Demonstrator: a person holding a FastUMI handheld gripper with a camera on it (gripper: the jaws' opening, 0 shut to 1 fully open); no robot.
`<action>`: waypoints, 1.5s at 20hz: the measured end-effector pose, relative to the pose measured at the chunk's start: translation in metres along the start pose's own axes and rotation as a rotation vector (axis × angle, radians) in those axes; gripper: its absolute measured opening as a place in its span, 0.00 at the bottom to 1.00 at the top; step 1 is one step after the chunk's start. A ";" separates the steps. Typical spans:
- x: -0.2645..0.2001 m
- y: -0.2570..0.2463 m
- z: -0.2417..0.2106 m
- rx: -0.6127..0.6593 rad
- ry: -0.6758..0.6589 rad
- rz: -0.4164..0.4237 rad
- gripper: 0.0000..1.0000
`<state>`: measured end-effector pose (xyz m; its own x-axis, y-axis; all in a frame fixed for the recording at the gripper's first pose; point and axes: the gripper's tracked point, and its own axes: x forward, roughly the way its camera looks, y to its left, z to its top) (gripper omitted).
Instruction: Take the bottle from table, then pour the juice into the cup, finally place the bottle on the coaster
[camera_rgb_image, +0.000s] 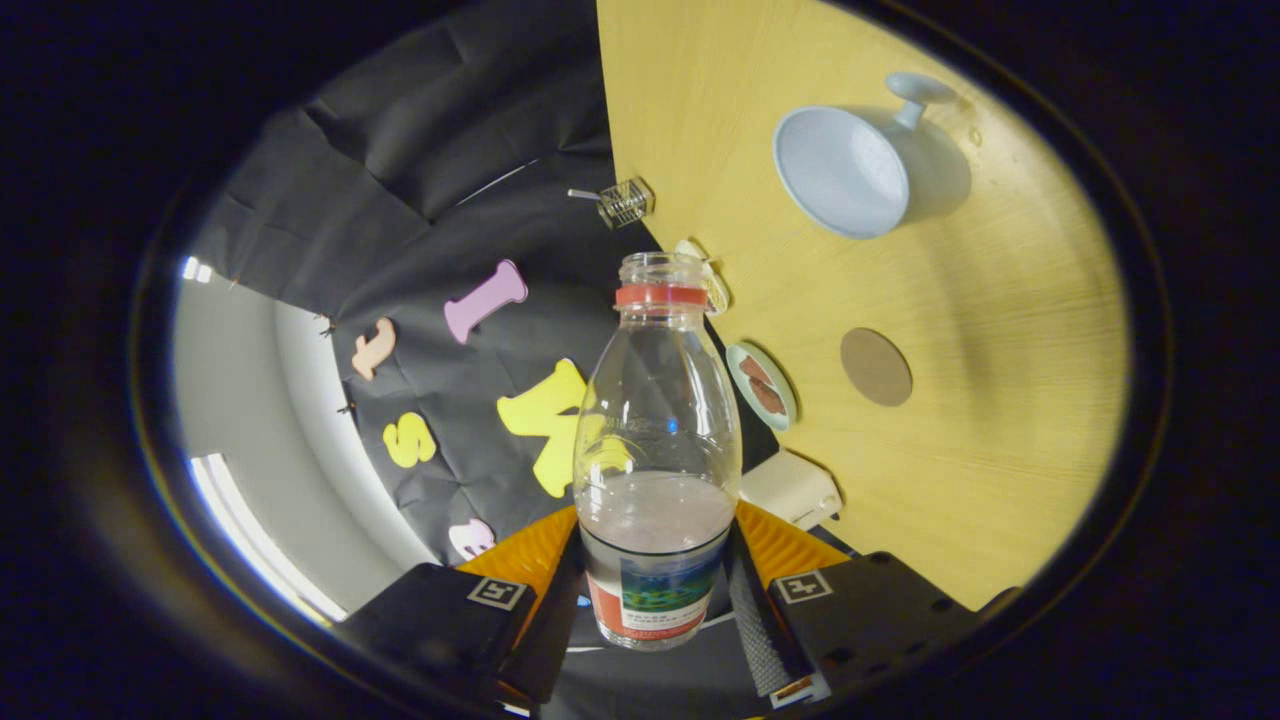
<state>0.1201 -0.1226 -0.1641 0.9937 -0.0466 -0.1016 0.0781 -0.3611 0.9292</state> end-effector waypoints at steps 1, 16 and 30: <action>-0.001 -0.002 -0.001 -0.016 0.001 -0.004 0.75; -0.024 -0.041 -0.020 -1.016 0.019 -0.065 0.75; -0.022 -0.022 -0.028 -1.974 -0.038 -0.172 0.77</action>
<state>0.0990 -0.0881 -0.1723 0.9676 -0.1559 -0.1985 0.1473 0.9874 -0.0578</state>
